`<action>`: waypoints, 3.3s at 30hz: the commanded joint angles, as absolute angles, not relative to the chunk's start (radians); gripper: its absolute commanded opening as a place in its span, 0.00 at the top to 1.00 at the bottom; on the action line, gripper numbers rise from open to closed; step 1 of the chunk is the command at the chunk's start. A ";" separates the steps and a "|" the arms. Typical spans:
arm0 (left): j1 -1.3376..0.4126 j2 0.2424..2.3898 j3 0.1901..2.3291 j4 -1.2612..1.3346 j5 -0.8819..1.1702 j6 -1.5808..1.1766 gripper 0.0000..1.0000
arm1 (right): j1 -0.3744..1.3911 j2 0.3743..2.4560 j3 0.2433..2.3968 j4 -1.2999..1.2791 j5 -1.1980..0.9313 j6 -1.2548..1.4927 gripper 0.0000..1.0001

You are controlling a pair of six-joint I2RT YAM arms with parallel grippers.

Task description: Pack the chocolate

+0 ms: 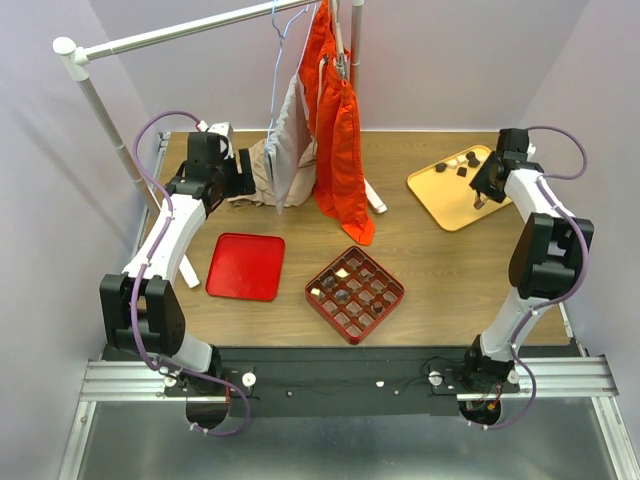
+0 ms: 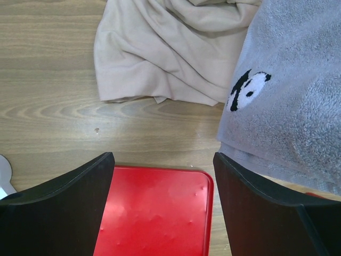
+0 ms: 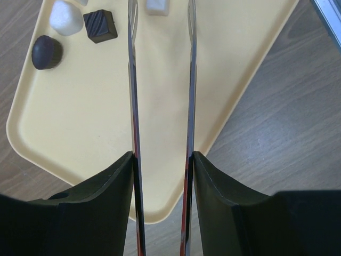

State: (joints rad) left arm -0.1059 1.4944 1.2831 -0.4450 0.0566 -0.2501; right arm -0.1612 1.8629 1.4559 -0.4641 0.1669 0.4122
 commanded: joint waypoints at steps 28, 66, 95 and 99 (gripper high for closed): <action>-0.094 1.483 1.295 -0.449 0.040 -0.225 0.15 | -0.166 1.729 1.437 -0.482 0.127 0.382 0.91; -0.092 1.505 1.351 -0.468 0.009 -0.259 0.16 | 0.248 1.011 1.118 -1.158 -0.426 0.342 0.95; -0.092 1.543 1.378 -0.468 -0.005 -0.287 0.16 | 0.566 1.092 1.138 -1.235 -0.449 0.333 0.93; -0.092 1.543 1.371 -0.466 -0.005 -0.287 0.16 | 0.577 1.089 1.109 -1.193 -0.465 0.363 0.90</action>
State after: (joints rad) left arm -0.0982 1.5394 1.3556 -0.4595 0.0113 -0.2817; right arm 0.5583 1.0920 1.1263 -1.2335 -0.4374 0.3405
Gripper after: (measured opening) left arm 0.847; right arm 0.325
